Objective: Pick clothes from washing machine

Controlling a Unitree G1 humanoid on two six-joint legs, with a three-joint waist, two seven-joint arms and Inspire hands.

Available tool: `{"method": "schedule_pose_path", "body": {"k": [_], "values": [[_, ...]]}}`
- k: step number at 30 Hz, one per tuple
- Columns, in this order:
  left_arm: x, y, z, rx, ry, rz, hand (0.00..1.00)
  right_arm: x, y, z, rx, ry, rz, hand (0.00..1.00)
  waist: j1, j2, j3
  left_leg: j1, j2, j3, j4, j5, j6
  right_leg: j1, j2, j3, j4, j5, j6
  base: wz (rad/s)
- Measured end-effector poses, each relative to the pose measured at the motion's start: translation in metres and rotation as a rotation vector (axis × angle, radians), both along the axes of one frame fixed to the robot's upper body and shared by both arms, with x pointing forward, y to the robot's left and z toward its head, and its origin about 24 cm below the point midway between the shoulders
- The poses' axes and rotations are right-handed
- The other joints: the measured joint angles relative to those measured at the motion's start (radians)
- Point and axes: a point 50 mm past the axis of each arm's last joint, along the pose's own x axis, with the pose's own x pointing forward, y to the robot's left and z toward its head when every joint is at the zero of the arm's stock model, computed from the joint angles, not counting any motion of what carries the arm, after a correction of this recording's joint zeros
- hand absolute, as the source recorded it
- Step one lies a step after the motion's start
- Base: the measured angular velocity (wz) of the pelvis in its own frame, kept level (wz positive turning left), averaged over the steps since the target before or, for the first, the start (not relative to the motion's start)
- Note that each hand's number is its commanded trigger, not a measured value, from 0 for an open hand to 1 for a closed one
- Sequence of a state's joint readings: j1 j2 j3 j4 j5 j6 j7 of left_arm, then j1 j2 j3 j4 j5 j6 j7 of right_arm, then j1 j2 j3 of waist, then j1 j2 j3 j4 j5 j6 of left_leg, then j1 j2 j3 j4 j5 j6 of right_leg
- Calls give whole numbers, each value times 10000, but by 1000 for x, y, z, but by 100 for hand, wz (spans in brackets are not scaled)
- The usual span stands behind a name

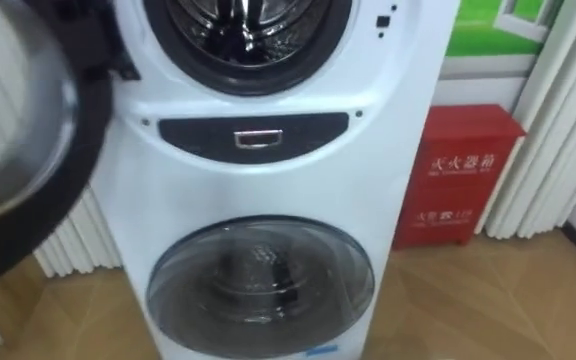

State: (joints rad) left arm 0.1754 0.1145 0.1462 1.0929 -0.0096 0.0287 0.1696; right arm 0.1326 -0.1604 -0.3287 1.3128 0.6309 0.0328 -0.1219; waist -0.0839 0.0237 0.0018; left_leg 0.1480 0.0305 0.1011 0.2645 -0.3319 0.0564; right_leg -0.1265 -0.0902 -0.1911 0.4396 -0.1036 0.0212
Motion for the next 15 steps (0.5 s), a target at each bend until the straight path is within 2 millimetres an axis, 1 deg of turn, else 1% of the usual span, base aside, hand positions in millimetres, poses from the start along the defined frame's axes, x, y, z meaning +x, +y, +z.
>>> {"method": "schedule_pose_path", "body": {"k": [1, 2, 3, 4, 5, 6, 7, 8, 9, 11, 12, 13, 14, 15], "values": [[-3, 1, 0, 41, 71, 115, 0, -2, 1, 0, 15, 77, -5, 0, -25, -51, -9, 67, -3, 319, -66, 77, -97, 338, -138, 58, 259, -508, 163, 41], [-5, 1, 0, 45, 102, 199, 0, -3, 1, 0, 20, 77, -4, 0, -13, -85, 7, 142, -49, 419, -110, 89, -155, 479, -147, 177, 165, -616, 227, 5], [-11, 1, -1, 41, 178, 491, 0, -1, 1, 0, 23, -9, 2, 0, 67, -143, -30, 245, -140, 526, -191, 122, -194, 661, -97, 264, -288, -695, 175, -27], [-18, 0, -2, -48, 228, 1121, 0, 1, 1, 0, -26, -183, -138, 0, 102, -32, -1, 299, -177, 549, -287, 227, -311, 777, 49, 305, -737, -523, 107, -33], [-21, 2, -2, -59, 232, 1468, 0, 3, 2, -1, -3, -299, -239, 0, 105, -23, -6, 334, -154, 570, -396, 293, -315, 820, 126, 349, -918, -428, 83, -32], [-27, 4, -1, -44, 169, 2106, 0, 5, 4, -1, 81, -465, -432, 0, 133, -45, -19, 434, -87, 669, -673, 458, -296, 914, 279, 469, -1318, -243, 53, -30], [-33, 6, -1, -31, 149, 2602, 0, 4, 5, -1, 105, -494, -617, 0, 184, -28, -5, 469, -15, 827, -834, 525, -319, 965, 403, 527, -1605, -57, 7, -41], [-36, 7, -1, -40, 128, 3016, 0, 4, 4, -1, 87, -531, -672, 0, 260, -65, -13, 460, 85, 931, -888, 538, -337, 987, 489, 526, -1848, 92, -36, -34], [-37, 7, -1, -7, 133, 3103, 0, 4, 4, -1, 76, -529, -691, 0, 267, -52, -6, 445, 101, 972, -904, 547, -352, 1019, 540, 536, -1928, 174, -49, -23], [-35, 9, 0, 62, 9, 3372, 0, 5, 2, -1, 24, -512, -630, 0, 261, -134, -2, 438, 156, 1017, -988, 575, -389, 1064, 632, 551, -2121, 254, -63, -3], [-32, 11, 1, 101, -137, 3458, 0, 5, 1, 0, -66, -454, -486, 0, 261, -84, -58, 446, 194, 1023, -1015, 572, -400, 1089, 678, 555, -2163, 258, -67, 3], [-28, 15, 2, 176, -379, 3579, 0, 6, -1, 1, -163, -451, -368, 0, 269, -178, -32, 467, 235, 1023, -1047, 569, -412, 1092, 723, 554, -2161, 257, -68, 3], [-24, 18, 4, 247, -604, 3684, 0, 7, -2, 1, -190, -490, -390, 0, 273, -134, -66, 471, 256, 1024, -1040, 564, -426, 1092, 748, 545, -2156, 248, -75, 0], [-12, 26, 10, 383, -1276, 3990, 0, 9, -3, 1, -239, -593, -435, 0, 338, -202, -38, 486, 291, 1023, -1036, 559, -458, 1090, 787, 521, -2171, 228, -92, 0]]}}
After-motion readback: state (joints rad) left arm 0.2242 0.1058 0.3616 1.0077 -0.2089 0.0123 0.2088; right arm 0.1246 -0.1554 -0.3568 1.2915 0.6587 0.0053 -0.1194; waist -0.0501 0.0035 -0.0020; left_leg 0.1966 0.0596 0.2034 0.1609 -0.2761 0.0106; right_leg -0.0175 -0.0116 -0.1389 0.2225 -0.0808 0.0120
